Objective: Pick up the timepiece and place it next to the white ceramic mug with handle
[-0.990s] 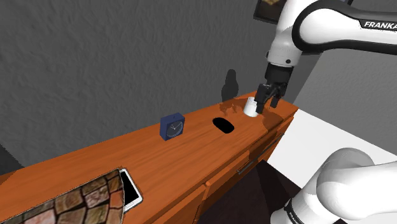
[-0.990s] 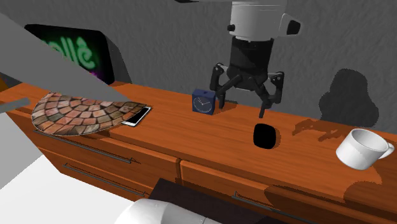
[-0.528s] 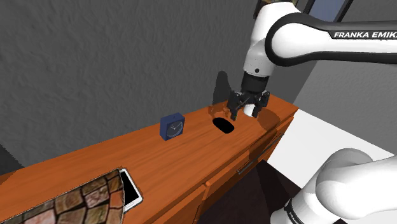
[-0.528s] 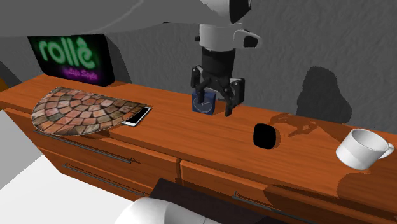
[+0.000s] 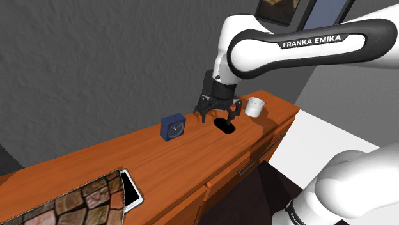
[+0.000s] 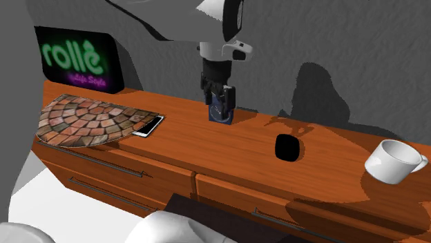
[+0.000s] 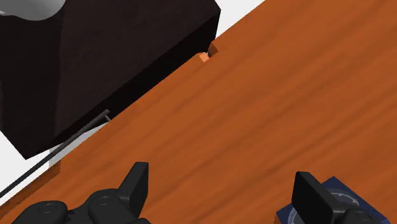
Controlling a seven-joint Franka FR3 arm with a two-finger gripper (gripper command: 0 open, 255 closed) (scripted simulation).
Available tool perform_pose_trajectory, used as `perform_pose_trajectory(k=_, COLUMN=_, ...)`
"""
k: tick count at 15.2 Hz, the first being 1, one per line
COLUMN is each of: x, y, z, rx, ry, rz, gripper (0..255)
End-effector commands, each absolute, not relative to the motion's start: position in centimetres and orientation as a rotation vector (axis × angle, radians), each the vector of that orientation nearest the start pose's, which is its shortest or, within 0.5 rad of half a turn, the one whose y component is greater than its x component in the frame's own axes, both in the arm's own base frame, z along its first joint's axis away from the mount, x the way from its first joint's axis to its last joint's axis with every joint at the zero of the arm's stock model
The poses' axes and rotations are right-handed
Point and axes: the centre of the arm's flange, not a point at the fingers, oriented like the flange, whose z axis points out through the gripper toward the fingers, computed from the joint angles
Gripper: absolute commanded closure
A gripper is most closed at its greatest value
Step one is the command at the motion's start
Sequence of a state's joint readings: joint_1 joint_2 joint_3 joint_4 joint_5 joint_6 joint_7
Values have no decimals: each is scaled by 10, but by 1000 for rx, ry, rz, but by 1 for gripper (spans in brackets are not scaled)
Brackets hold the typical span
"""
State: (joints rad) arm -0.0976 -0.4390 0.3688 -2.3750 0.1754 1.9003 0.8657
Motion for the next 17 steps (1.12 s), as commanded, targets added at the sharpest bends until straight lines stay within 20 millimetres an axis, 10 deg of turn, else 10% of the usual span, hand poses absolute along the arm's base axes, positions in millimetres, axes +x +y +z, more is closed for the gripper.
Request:
perform_pose_trajectory(k=1, x=415, y=146, z=460, rx=-2919, ry=1204, rz=72, gripper=0)
perform_pose_trajectory(k=17, x=578, y=189, z=385, rx=-2422, ry=2001, rz=-23, gripper=0)
